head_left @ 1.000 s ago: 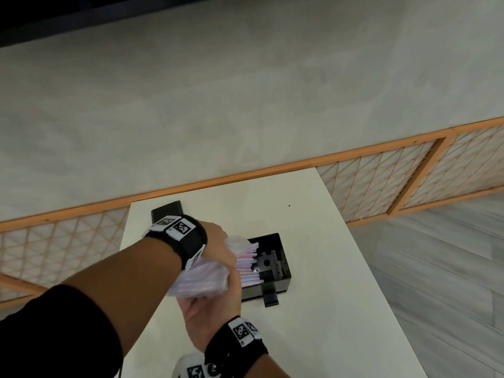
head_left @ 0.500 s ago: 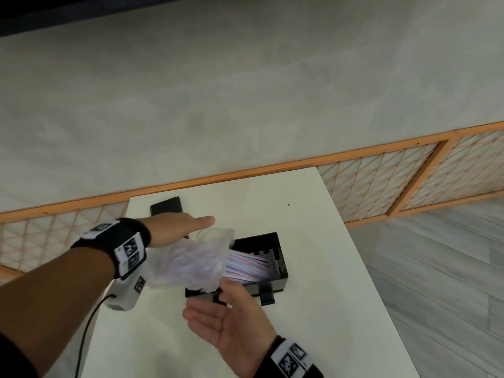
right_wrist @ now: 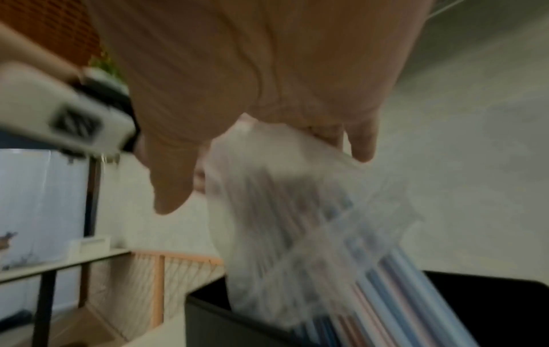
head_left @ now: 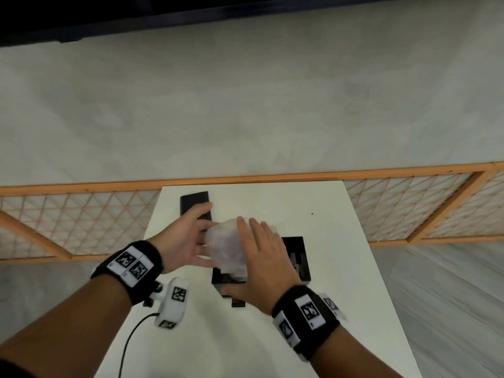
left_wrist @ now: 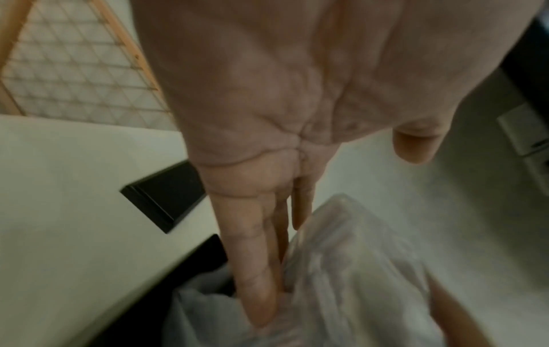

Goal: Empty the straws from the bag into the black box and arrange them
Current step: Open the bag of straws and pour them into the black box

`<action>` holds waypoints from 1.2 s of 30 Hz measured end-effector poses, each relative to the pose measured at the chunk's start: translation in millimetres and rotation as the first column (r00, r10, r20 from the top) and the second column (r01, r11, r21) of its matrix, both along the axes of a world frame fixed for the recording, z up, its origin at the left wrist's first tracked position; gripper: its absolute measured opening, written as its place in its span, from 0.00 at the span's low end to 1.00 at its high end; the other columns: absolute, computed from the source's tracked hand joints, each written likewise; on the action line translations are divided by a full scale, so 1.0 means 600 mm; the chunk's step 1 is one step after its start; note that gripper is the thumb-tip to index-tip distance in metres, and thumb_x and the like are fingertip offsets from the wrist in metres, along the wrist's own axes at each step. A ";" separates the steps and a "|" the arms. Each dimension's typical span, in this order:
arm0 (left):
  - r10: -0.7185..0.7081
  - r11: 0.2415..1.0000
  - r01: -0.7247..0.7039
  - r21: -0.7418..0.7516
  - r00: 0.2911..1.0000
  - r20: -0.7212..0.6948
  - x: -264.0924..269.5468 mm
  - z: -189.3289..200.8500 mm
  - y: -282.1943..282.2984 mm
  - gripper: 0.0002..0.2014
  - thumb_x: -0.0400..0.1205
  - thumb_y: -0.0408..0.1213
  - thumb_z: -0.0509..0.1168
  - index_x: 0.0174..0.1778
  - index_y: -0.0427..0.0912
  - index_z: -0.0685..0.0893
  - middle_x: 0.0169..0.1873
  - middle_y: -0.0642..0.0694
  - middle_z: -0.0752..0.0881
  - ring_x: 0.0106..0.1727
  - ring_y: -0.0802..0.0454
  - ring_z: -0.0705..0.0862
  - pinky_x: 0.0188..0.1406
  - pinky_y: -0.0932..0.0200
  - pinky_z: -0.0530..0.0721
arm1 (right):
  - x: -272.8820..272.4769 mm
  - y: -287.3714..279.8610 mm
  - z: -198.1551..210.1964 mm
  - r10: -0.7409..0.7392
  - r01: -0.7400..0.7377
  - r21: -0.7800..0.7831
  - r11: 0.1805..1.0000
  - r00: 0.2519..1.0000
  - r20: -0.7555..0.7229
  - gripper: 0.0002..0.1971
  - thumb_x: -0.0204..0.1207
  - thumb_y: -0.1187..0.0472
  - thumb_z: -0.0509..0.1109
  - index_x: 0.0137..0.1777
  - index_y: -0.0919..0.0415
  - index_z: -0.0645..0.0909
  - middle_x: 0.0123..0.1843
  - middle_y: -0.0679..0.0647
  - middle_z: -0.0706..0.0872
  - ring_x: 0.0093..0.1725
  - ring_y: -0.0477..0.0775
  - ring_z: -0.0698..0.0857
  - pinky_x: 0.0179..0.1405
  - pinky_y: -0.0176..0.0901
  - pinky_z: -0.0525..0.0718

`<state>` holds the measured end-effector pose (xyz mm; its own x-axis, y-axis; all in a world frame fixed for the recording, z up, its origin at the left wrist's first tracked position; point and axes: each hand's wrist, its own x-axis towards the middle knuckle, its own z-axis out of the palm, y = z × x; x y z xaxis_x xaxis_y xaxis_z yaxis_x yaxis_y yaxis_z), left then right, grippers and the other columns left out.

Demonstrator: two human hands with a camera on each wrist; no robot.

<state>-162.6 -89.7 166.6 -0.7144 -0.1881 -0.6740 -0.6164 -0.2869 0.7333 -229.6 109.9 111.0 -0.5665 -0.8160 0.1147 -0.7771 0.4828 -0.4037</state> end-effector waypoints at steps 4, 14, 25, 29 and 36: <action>-0.071 0.997 0.067 -0.039 0.993 -0.093 -0.014 0.018 0.039 0.31 0.84 0.66 0.62 0.72 0.46 0.83 0.63 0.41 0.91 0.65 0.40 0.90 0.69 0.38 0.85 | -0.039 -0.023 -0.037 -0.114 0.114 0.013 0.993 0.993 0.009 0.62 0.65 0.31 0.76 0.89 0.50 0.39 0.82 0.52 0.70 0.79 0.55 0.72 0.76 0.58 0.76; -0.213 0.935 0.161 -0.316 0.967 -0.138 -0.014 -0.029 0.085 0.29 0.74 0.50 0.83 0.70 0.63 0.81 0.61 0.55 0.91 0.65 0.52 0.88 0.67 0.39 0.87 | -0.083 -0.018 -0.032 -0.085 0.069 0.100 0.993 0.982 0.167 0.41 0.73 0.52 0.75 0.84 0.48 0.58 0.68 0.54 0.79 0.67 0.57 0.81 0.63 0.47 0.82; 0.016 0.985 -0.073 -0.156 0.940 -0.341 0.033 -0.019 0.063 0.21 0.83 0.44 0.75 0.72 0.56 0.82 0.62 0.45 0.92 0.63 0.43 0.91 0.66 0.39 0.88 | -0.067 -0.044 0.060 0.157 -0.161 0.115 0.980 0.986 0.047 0.33 0.79 0.56 0.71 0.82 0.53 0.64 0.70 0.58 0.78 0.66 0.60 0.80 0.61 0.48 0.82; 0.063 0.977 -0.123 -0.173 0.946 -0.318 0.043 -0.012 0.049 0.19 0.83 0.50 0.73 0.70 0.57 0.83 0.60 0.49 0.92 0.62 0.46 0.92 0.64 0.42 0.89 | -0.058 -0.066 0.073 0.220 -0.224 0.182 0.957 0.975 0.043 0.28 0.81 0.56 0.68 0.80 0.53 0.66 0.68 0.57 0.81 0.64 0.60 0.83 0.61 0.55 0.84; 0.159 0.854 -0.295 -0.429 0.932 -0.325 0.049 -0.006 0.019 0.13 0.81 0.50 0.73 0.58 0.49 0.88 0.55 0.45 0.92 0.57 0.45 0.91 0.58 0.35 0.92 | -0.060 -0.091 0.099 0.216 -0.217 0.122 0.969 0.976 0.019 0.19 0.82 0.58 0.65 0.73 0.51 0.74 0.60 0.52 0.86 0.54 0.56 0.85 0.51 0.49 0.84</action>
<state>-133.2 -78.0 163.1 -0.7514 -0.6083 -0.2555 -0.3367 0.0206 0.9414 -265.5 55.2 170.2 -0.3753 -0.9269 0.0033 -0.8665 0.3495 -0.3564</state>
